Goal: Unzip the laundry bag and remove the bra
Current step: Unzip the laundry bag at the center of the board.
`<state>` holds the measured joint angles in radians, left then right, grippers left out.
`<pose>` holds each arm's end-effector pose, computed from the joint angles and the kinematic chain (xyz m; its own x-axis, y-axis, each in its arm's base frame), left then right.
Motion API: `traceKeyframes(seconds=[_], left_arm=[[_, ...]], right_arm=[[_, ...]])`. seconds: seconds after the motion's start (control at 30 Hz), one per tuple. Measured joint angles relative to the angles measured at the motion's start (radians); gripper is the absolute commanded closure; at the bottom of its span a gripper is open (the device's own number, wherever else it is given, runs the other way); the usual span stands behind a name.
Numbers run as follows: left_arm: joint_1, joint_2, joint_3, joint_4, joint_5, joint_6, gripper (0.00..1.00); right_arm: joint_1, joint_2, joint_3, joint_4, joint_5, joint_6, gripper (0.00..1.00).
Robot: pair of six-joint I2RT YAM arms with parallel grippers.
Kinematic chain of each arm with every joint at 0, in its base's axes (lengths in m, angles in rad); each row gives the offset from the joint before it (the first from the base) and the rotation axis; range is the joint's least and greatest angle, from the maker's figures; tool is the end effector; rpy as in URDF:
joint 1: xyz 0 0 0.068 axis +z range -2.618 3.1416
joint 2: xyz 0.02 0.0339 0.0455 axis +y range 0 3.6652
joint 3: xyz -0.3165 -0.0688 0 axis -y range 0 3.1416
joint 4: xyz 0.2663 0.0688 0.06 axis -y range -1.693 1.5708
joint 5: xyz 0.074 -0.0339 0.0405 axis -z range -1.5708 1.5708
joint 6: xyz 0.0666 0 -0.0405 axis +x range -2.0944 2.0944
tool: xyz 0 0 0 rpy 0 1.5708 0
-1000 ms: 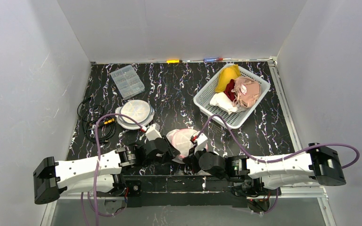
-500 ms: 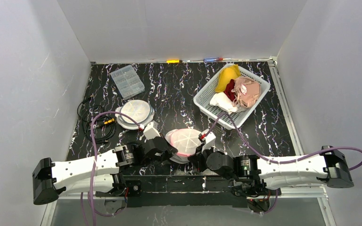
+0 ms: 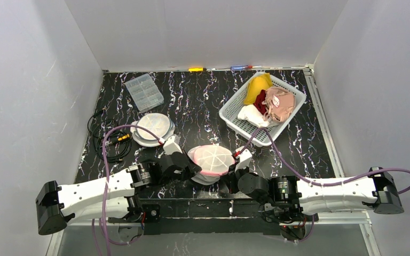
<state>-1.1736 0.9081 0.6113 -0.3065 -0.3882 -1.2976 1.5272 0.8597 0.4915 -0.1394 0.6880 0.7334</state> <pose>0.1042 -0.1831 0.2655 -0.7650 -0.4804 -0.4290 -0.0136 0.6779 -0.7350 0.0507 0.1911 0.2524 -0.5162 0.0329 -0.8558 -0.5412 0.7620 0.3557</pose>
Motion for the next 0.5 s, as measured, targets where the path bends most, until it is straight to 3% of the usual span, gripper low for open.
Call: traceKeyframes(seconds=[0.3,0.5], left_arm=[[0.240,0.053,-0.027,0.141,0.302,0.195,1.00],[0.323,0.087,-0.027,0.195,0.440,0.288,1.00]], right_arm=[[0.000,0.014,0.000,-0.009,-0.004,-0.007,0.99],[0.000,0.041,0.000,0.006,-0.014,-0.015,0.99]])
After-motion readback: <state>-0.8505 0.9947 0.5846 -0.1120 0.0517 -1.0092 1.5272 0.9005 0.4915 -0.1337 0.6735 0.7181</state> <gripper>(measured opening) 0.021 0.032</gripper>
